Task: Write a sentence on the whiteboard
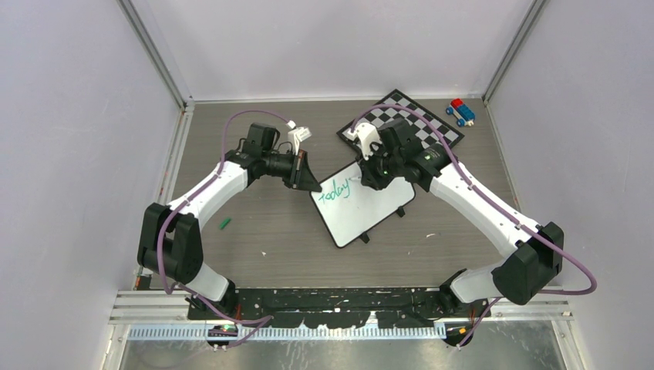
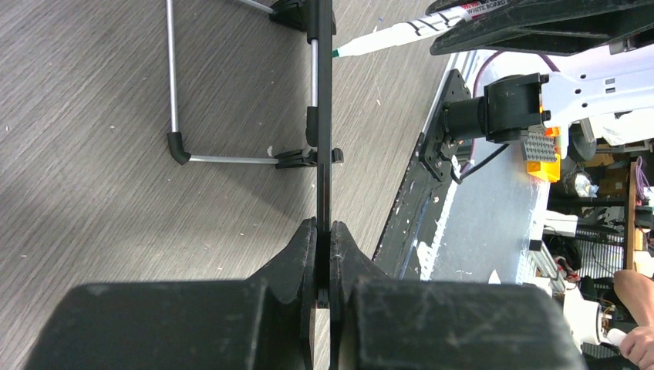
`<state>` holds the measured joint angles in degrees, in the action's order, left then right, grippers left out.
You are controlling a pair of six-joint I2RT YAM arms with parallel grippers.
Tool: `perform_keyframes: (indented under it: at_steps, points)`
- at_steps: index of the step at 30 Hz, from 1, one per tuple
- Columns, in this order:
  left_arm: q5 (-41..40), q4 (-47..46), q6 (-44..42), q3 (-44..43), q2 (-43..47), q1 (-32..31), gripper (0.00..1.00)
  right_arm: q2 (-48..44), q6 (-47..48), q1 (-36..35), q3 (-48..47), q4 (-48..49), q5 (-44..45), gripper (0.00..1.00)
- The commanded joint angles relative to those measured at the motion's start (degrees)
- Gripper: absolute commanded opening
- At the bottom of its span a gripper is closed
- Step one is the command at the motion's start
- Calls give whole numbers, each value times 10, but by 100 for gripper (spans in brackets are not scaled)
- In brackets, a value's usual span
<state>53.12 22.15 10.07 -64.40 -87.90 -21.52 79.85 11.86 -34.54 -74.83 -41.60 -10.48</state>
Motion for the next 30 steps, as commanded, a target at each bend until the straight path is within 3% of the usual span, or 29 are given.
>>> perform_keyframes:
  at_steps: [1, 12, 30]
  points:
    - [-4, -3, -7, -5, -13, -9, 0, -29, -7, 0, 6, 7, -13, 0]
    - [-5, -7, 0, -3, -8, -10, 0, -35, -10, 1, 11, 23, 35, 0]
    - [-5, -6, -5, 0, -6, -11, 0, -13, -4, 1, 22, 28, 5, 0]
